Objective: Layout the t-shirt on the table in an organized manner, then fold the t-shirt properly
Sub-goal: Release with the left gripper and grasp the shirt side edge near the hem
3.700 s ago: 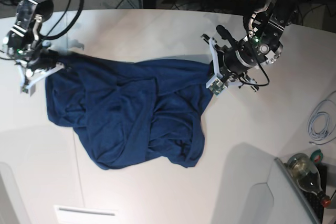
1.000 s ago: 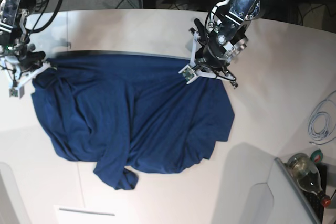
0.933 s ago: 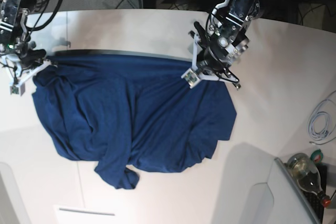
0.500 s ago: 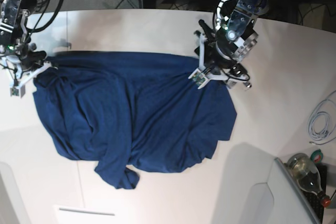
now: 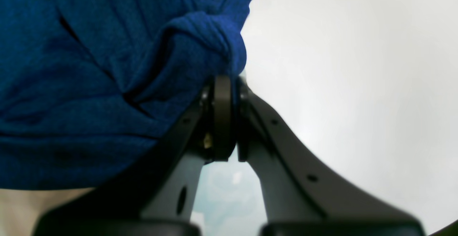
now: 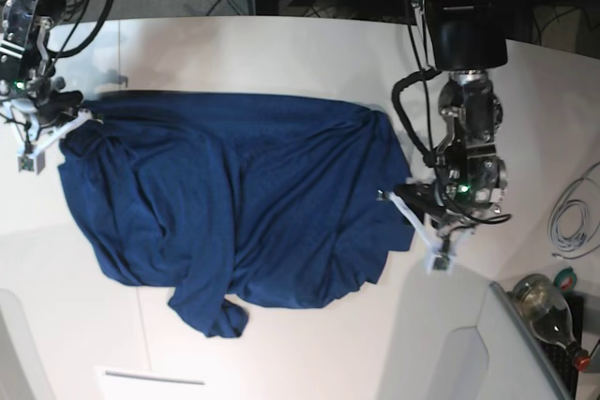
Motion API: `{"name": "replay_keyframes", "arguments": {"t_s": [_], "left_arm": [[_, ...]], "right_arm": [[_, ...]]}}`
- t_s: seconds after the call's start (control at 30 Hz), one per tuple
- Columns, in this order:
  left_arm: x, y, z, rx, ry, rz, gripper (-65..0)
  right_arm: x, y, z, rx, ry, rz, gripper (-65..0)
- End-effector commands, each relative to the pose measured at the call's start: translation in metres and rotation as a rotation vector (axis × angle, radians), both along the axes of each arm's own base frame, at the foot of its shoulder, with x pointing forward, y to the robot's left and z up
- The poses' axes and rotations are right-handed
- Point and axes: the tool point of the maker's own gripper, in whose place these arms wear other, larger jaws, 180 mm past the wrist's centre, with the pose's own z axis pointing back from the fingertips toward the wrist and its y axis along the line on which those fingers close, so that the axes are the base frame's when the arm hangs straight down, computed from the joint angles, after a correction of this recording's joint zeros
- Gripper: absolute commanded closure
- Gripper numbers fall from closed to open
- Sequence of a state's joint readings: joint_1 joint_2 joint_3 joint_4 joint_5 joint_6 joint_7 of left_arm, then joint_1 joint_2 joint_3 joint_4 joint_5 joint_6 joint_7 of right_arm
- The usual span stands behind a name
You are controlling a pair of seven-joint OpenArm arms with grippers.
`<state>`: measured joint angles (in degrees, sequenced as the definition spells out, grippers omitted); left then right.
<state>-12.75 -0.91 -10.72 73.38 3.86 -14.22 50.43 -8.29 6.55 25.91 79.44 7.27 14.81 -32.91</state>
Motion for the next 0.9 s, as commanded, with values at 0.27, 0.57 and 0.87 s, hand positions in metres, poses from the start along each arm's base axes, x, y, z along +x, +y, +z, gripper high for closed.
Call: {"name": "replay_keyframes", "arguments": {"t_s": [0.27, 0.57, 0.87], "left_arm": [[0.062, -0.024, 0.006, -0.104, -0.064, 0.042, -19.7], [0.08, -0.023, 0.003, -0.115, -0.051, 0.098, -47.6], [0.079, -0.023, 0.001, -0.117, -0.047, 0.101, -39.3]], "right_arm": [[0.012, -0.006, 0.013, -0.023, -0.05, 0.003, 0.0], [0.012, -0.007, 0.013, -0.022, -0.049, -0.001, 0.0], [0.011, -0.007, 0.012, -0.021, -0.046, -0.001, 0.0]]}}
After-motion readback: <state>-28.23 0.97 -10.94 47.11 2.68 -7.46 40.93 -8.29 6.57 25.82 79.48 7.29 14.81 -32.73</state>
